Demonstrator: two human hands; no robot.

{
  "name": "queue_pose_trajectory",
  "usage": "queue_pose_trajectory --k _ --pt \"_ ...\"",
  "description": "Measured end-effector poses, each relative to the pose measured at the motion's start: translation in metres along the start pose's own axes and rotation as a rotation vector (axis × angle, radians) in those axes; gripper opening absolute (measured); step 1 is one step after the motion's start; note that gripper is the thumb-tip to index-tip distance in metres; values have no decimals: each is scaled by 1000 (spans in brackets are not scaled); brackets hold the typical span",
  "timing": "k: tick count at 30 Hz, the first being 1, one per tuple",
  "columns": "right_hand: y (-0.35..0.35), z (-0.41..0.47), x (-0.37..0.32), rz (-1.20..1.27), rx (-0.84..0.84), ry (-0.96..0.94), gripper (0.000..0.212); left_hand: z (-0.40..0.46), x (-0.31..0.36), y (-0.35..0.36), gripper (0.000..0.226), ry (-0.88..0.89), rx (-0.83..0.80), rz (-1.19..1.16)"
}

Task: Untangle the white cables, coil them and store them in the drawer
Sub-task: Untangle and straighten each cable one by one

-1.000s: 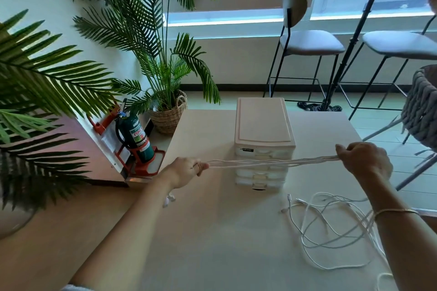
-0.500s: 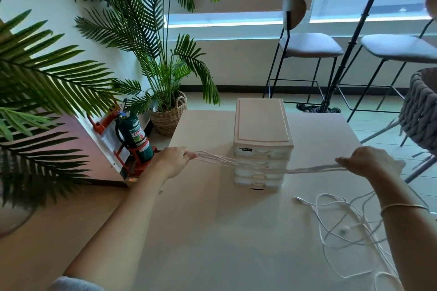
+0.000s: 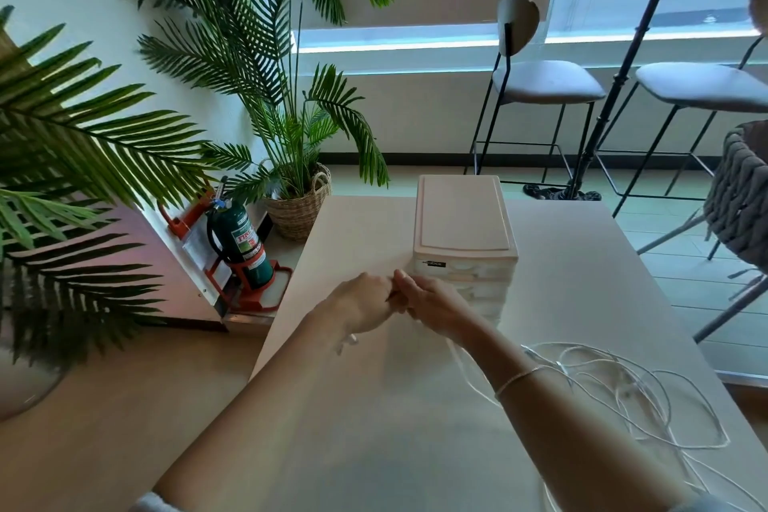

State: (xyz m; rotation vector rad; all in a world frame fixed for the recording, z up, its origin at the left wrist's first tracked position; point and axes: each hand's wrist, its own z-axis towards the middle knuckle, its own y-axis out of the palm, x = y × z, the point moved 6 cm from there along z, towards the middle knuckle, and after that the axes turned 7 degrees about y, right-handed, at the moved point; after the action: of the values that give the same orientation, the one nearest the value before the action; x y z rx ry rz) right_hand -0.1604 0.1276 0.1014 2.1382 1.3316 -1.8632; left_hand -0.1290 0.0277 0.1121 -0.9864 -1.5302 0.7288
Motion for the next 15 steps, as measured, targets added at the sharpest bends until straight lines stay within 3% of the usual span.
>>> queue_pose_trajectory --k 3,8,15 --pt "-3 -1 6 -45 -4 -8 52 -7 3 2 28 49 -20 -107" --pt "-25 0 5 -144 12 -37 35 -16 -7 5 34 51 -49 -157" --pt "-59 0 29 -110 113 -26 34 -23 -31 1 35 -30 -33 -130"
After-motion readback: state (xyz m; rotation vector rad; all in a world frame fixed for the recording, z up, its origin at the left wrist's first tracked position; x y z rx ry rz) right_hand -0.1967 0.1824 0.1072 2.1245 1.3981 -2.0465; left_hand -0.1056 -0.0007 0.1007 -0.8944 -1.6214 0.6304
